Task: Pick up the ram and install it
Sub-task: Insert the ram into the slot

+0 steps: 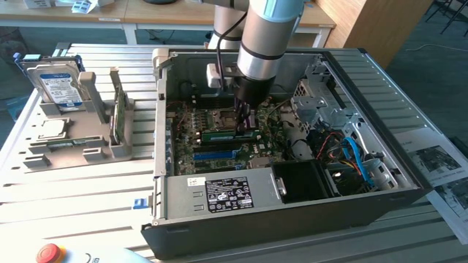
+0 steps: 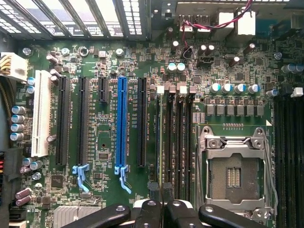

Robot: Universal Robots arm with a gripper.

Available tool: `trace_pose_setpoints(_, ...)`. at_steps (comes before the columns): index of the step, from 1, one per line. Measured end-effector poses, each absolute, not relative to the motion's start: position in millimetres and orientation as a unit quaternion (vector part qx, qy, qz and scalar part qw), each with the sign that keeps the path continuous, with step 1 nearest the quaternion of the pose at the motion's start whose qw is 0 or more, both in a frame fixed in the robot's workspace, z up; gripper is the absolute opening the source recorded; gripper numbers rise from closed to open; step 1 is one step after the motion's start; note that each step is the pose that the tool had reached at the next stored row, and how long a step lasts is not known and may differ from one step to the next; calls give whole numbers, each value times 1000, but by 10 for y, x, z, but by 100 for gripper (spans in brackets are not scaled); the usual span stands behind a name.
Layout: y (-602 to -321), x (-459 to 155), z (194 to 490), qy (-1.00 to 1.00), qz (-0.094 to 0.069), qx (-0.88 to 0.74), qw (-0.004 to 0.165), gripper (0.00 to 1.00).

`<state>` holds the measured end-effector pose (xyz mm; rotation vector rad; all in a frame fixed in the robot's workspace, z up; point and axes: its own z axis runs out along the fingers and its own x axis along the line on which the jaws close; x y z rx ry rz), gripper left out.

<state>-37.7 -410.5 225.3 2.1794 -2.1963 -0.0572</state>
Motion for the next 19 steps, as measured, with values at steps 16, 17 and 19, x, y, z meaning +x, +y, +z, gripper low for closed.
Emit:
trace_pose_setpoints(16,-4105,-377,2220,-710,-18,704,23,11)
trace_pose_setpoints(17,-4105,-377,2220,-710,-18,704,23,11)
trace_pose_setpoints(19,-4105,-377,2220,-710,-18,704,23,11)
